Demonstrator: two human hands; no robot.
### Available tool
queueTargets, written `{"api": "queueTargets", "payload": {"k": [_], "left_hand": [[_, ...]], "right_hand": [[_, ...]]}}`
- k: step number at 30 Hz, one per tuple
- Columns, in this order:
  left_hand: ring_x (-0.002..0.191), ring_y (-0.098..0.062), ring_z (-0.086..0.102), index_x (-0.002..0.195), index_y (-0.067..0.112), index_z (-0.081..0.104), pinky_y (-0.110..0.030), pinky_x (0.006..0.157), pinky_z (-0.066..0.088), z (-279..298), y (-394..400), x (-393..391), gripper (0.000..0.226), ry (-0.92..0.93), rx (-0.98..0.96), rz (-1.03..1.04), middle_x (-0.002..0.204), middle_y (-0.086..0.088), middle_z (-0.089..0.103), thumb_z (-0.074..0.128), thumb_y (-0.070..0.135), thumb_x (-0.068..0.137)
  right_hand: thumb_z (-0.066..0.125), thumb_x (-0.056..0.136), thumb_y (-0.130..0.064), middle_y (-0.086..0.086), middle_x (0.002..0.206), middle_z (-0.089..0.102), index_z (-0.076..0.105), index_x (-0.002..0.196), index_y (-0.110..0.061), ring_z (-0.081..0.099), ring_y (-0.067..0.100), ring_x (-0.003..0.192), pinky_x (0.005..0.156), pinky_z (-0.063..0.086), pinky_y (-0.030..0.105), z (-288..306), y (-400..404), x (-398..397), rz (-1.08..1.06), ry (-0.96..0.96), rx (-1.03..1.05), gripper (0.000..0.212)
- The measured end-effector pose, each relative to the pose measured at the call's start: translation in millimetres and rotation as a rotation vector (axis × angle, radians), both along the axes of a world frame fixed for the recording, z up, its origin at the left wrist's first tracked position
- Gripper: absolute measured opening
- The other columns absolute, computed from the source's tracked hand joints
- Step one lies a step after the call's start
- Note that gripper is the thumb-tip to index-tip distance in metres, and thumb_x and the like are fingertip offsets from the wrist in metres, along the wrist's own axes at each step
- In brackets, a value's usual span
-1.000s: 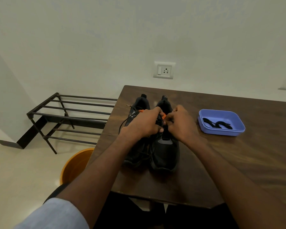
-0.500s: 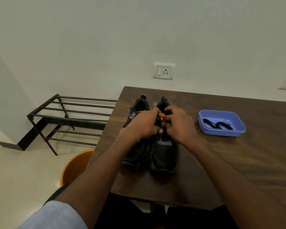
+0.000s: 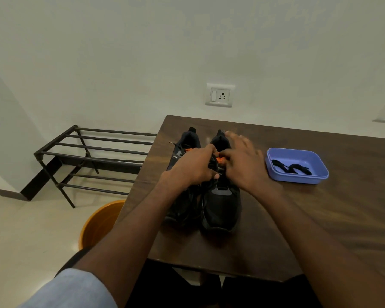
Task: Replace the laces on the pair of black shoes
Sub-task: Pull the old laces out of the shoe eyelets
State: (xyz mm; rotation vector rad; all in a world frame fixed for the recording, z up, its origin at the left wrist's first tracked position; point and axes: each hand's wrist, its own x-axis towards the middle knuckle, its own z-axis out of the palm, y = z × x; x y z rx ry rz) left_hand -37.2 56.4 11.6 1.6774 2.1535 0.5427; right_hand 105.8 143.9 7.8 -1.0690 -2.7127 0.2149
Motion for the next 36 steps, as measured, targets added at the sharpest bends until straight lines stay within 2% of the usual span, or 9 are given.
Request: {"api": "queueTargets", "payload": {"k": [5, 9, 12, 14, 17, 21, 29, 33, 36], "left_hand": [[0.108, -0.020, 0.066, 0.137, 0.026, 0.047, -0.030, 0.088, 0.048, -1, 0, -1, 0.062, -0.016, 0.004, 0.014, 0.122, -0.003, 0.068, 0.082, 0.028, 0.086], [0.108, -0.022, 0.066, 0.137, 0.026, 0.046, -0.038, 0.096, 0.054, -1, 1, -1, 0.060, -0.023, -0.012, 0.003, 0.123, -0.005, 0.068, 0.081, 0.026, 0.087], [0.110, -0.023, 0.066, 0.137, 0.026, 0.046, -0.040, 0.098, 0.054, 0, 0, -1, 0.059, -0.028, -0.021, -0.012, 0.125, -0.006, 0.067, 0.080, 0.025, 0.088], [0.110, -0.022, 0.066, 0.137, 0.026, 0.046, -0.040, 0.099, 0.054, -1, 0, -1, 0.059, -0.026, -0.017, -0.015, 0.125, -0.005, 0.067, 0.079, 0.024, 0.088], [0.101, -0.018, 0.065, 0.136, 0.026, 0.046, -0.035, 0.092, 0.054, -2, 1, 0, 0.060, -0.021, -0.001, -0.006, 0.117, -0.002, 0.068, 0.080, 0.025, 0.087], [0.092, -0.013, 0.062, 0.134, 0.026, 0.045, -0.031, 0.085, 0.052, -1, 0, -1, 0.059, -0.019, 0.002, -0.011, 0.107, 0.004, 0.065, 0.081, 0.024, 0.087], [0.106, -0.021, 0.066, 0.133, 0.027, 0.045, -0.034, 0.092, 0.053, 0, 0, -1, 0.056, -0.019, -0.015, 0.007, 0.122, -0.005, 0.067, 0.080, 0.026, 0.088], [0.115, -0.023, 0.065, 0.135, 0.027, 0.048, -0.037, 0.098, 0.051, 0, -2, -2, 0.055, -0.037, -0.008, -0.004, 0.129, -0.005, 0.065, 0.078, 0.025, 0.089], [0.127, -0.024, 0.058, 0.135, 0.030, 0.059, -0.046, 0.112, 0.045, 1, -3, 1, 0.047, 0.008, 0.014, -0.078, 0.141, -0.002, 0.058, 0.075, 0.025, 0.092]], "right_hand": [[0.068, 0.088, -0.018, -0.011, 0.114, 0.066, 0.078, 0.080, -0.027, 0.062, 0.015, 0.101, 0.097, 0.045, 0.047, 1, 3, 3, -0.293, 0.268, -0.001, 0.016], [0.056, 0.087, -0.009, 0.002, 0.059, 0.055, 0.058, 0.056, -0.013, 0.051, 0.023, 0.057, 0.061, 0.051, 0.037, 23, 12, 21, -0.715, 0.632, -0.217, 0.031], [0.061, 0.088, -0.012, 0.010, 0.099, 0.068, 0.071, 0.082, -0.013, 0.061, 0.031, 0.088, 0.081, 0.049, 0.046, 24, 19, 33, -0.619, 0.320, -0.141, 0.012], [0.067, 0.089, -0.016, 0.005, 0.154, 0.044, 0.071, 0.121, -0.023, 0.044, 0.034, 0.136, 0.103, 0.044, 0.057, 14, 16, 29, -0.397, 0.150, -0.046, 0.033], [0.068, 0.094, -0.025, -0.008, 0.168, 0.022, 0.071, 0.125, -0.038, 0.020, 0.026, 0.154, 0.114, 0.032, 0.060, 5, 5, 8, -0.095, 0.091, -0.021, 0.033], [0.069, 0.093, -0.023, -0.012, 0.150, 0.049, 0.080, 0.107, -0.033, 0.046, 0.018, 0.135, 0.108, 0.035, 0.052, -9, 3, -5, -0.054, 0.056, -0.048, 0.021], [0.057, 0.092, -0.011, 0.007, 0.072, 0.074, 0.067, 0.065, -0.013, 0.075, 0.025, 0.066, 0.065, 0.062, 0.042, 18, 17, 23, -0.764, 0.703, -0.427, 0.029], [0.044, 0.093, -0.007, 0.008, 0.084, 0.075, 0.067, 0.080, -0.009, 0.074, 0.021, 0.061, 0.058, 0.053, 0.035, 37, 24, 33, -0.845, 1.013, -0.488, 0.026], [0.048, 0.081, -0.014, 0.018, 0.080, 0.076, 0.070, 0.082, -0.001, 0.072, 0.029, 0.066, 0.059, 0.051, 0.043, 44, 23, 46, -0.756, 0.758, -0.615, 0.026]]}}
